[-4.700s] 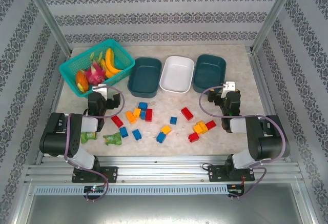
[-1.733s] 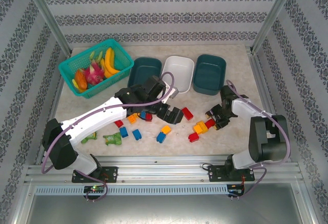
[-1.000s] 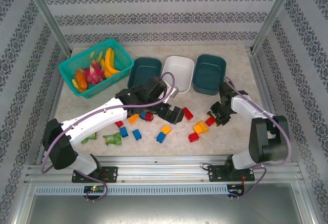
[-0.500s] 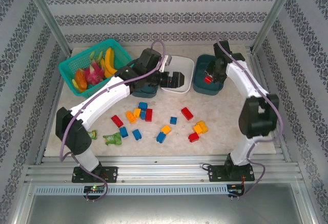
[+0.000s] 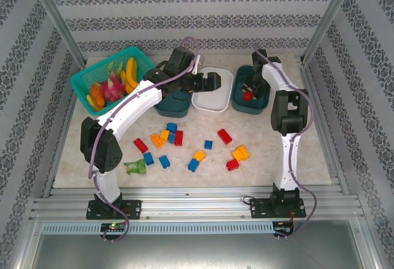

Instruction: Sort the legos into containers by color

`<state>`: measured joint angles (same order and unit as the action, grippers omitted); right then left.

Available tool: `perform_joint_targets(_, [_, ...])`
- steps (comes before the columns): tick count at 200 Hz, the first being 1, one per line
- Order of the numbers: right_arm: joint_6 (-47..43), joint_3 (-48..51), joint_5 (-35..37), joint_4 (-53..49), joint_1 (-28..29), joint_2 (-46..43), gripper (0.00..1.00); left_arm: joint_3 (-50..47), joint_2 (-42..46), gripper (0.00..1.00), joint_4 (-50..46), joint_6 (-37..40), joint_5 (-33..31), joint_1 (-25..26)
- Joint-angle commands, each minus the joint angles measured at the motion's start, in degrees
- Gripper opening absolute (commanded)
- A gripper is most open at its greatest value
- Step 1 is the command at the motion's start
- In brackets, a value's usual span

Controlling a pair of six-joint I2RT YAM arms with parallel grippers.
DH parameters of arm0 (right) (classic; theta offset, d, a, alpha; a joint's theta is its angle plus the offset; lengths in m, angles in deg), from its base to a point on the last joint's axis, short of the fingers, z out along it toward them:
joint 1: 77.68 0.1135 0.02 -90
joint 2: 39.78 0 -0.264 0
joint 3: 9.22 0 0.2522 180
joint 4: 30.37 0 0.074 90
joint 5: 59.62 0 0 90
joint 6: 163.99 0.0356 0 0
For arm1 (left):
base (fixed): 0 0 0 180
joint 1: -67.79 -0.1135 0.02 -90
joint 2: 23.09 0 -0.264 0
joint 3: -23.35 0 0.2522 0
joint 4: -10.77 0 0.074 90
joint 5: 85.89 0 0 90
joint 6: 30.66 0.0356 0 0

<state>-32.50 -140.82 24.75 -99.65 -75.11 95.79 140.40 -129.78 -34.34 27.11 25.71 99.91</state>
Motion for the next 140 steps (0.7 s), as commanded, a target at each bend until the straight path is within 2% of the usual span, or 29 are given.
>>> perform_joint_targets(1, [0.0,-3.6,-1.3,-3.6,0.0,-0.1,0.55,0.9,0.9,0.99,-2.5,-0.6,-1.0,-1.0])
perform_joint_targets(30, [-0.2,-4.8,-1.7,-3.3,0.1,-4.6,0.61,-0.8,3.8,0.98,-4.9,-1.0,-4.0,-1.1])
perform_joint_targets(74, [-2.6,-2.5,-0.3,-0.2,3.0,-19.3,0.60,-7.2,11.7,0.98,-9.5,-3.9,-9.2,-1.3])
perform_joint_targets(100, [-5.5,6.8,0.6,5.0,7.6,-31.4,0.62,-14.5,18.5,0.98,-13.1,-6.5,-12.3,-1.6])
perform_joint_targets(140, [-8.7,32.2,-2.5,15.9,16.2,-52.4,0.64,-28.7,30.1,0.98,-16.4,-10.6,-15.1,-2.4])
